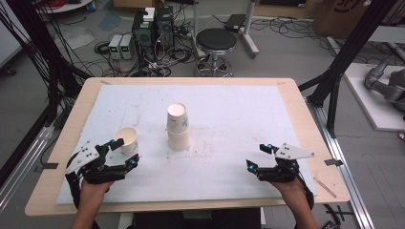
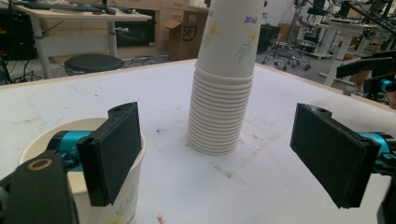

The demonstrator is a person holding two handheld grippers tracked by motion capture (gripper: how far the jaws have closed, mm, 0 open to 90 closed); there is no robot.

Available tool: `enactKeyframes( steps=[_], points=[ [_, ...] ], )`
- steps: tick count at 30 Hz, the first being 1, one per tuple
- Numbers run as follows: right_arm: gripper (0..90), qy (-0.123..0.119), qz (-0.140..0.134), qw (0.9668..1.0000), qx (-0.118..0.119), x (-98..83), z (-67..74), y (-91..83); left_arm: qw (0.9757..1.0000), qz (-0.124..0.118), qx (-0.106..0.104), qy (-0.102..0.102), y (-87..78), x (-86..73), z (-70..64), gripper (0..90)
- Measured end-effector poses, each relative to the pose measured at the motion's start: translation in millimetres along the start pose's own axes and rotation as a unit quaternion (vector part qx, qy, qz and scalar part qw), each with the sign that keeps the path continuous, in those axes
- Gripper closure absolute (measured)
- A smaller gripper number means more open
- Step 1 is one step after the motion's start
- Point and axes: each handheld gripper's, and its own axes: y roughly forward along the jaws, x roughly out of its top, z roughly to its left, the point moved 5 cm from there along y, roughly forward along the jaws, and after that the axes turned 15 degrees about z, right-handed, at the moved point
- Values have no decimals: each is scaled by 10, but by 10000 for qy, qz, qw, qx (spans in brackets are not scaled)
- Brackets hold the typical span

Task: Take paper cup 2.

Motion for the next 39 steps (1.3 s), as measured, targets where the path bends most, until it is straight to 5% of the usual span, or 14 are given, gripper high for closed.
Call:
enactKeyframes(
  steps=[24,39],
  points=[
    [207,0,-31,9999,156,23,39,-4,9998,-30,-143,126,155,242,-107,163],
    [207,24,-48,9999,143,-11,30,-35,9991,148,-309,266,458,709,-132,163]
  ],
)
